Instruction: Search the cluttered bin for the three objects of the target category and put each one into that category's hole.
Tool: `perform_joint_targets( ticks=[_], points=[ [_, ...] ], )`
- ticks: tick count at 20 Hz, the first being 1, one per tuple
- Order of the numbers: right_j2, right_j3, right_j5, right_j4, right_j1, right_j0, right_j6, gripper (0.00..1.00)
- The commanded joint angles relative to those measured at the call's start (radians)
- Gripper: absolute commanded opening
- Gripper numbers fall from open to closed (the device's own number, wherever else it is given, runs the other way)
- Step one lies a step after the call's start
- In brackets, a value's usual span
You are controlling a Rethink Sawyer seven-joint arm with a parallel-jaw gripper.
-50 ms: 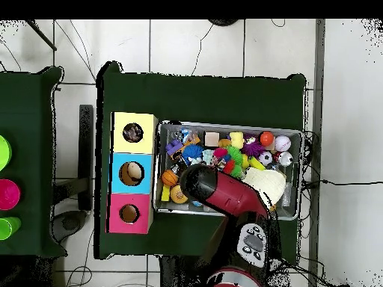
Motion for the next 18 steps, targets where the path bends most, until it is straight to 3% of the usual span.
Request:
perform_joint_targets(
  ticks=[1,8,14,18],
  points=[
    [0.070,-0.004,0.147,0.026,-0.092,-0.024,0.127,0.00],
    [0.030,-0.093,0.356,0.009,-0.182,0.011,0.141,0.00],
    [0.016,-0.144,0.402,0.010,-0.181,0.041,0.184,0.00],
    [0.028,-0.151,0.349,0.035,-0.171,0.059,0.220,0.00]
  ],
)
